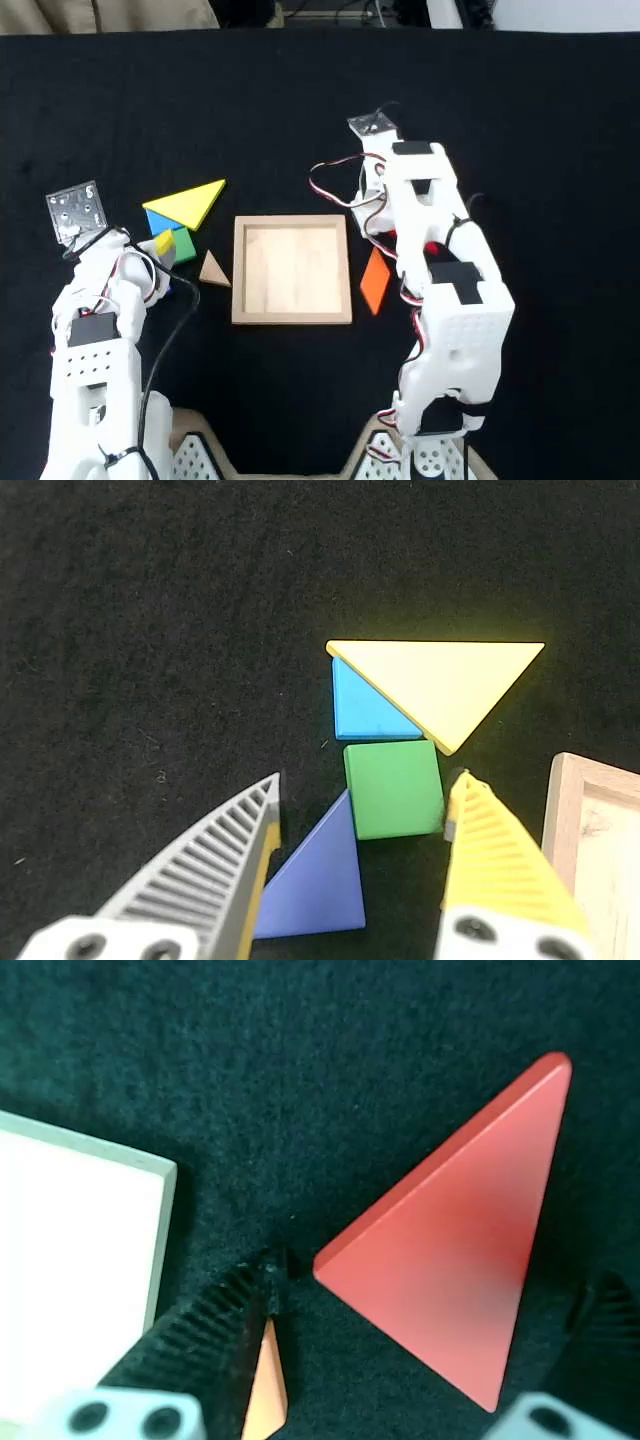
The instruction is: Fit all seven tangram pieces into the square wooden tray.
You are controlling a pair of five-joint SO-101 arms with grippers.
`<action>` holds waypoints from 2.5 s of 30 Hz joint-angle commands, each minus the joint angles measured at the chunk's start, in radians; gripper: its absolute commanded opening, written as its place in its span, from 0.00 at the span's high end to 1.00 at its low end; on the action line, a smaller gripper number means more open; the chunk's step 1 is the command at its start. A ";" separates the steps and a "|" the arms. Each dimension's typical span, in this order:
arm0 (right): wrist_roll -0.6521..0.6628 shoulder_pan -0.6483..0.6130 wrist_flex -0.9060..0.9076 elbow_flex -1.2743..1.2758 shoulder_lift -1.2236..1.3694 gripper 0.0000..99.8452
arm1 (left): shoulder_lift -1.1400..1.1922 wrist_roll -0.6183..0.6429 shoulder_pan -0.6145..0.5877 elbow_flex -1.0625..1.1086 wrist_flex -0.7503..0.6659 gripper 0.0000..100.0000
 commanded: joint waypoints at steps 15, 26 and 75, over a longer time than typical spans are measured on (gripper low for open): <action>0.046 0.037 -0.021 -0.064 -0.002 0.77 | -0.018 0.000 0.002 -0.005 -0.002 0.74; 0.057 0.038 -0.015 -0.070 -0.002 0.78 | -0.020 0.000 0.002 -0.005 -0.002 0.74; -0.288 -0.005 0.133 -0.441 0.246 0.63 | -0.028 0.000 0.002 -0.004 -0.006 0.74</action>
